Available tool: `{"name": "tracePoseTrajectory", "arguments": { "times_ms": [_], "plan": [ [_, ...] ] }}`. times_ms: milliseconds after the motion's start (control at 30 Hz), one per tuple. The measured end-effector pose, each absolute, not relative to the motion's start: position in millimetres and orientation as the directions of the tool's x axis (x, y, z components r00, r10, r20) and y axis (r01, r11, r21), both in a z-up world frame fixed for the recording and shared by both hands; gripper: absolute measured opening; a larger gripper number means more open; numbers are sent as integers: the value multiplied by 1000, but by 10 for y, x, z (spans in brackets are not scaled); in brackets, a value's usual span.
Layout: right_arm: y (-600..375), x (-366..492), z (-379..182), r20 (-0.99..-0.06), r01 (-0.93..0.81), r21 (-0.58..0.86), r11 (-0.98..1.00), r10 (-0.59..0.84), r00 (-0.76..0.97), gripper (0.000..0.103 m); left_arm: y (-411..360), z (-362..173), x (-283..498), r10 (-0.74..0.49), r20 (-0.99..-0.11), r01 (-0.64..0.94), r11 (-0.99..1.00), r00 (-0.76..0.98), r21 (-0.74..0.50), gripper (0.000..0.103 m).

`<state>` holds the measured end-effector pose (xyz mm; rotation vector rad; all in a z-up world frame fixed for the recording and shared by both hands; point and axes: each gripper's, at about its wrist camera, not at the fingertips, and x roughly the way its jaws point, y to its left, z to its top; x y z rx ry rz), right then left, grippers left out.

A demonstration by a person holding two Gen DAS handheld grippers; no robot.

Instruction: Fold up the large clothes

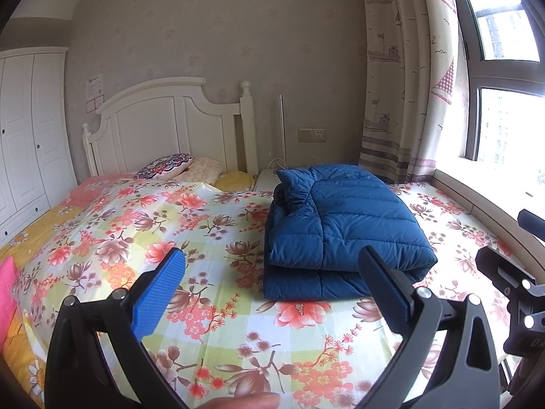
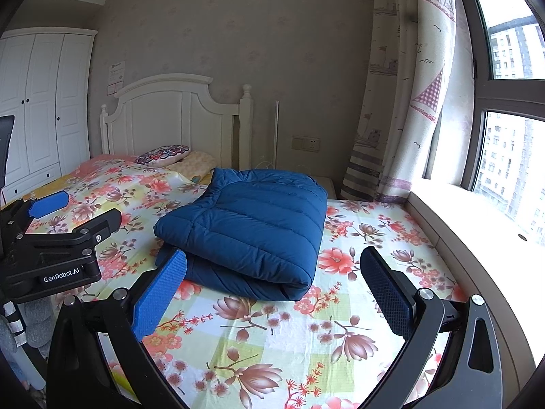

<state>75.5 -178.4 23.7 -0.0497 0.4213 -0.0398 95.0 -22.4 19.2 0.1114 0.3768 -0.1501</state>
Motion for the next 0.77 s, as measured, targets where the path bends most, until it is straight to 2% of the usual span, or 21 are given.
{"name": "tracePoseTrajectory", "arguments": {
  "times_ms": [300,467,533,633,767],
  "plan": [
    [-1771,756,230,-411,28,-57,998,-49,910,98,-225,211,942,-125,-370,165,983,921,78,101],
    [-1805,813,133,-439,18,-56,998,-41,898,98,-257,140,967,-170,-360,196,980,917,34,101],
    [-1840,869,63,-455,10,-54,998,-34,890,98,-315,59,1058,-209,-404,242,970,890,30,101],
    [-1929,1027,-45,-489,4,-61,998,-34,872,98,-344,-107,1397,-235,-546,306,951,804,41,101],
    [-2538,1441,14,-517,104,-159,982,-173,838,98,142,-186,2220,-122,-627,199,979,770,53,101]
  ]
}}
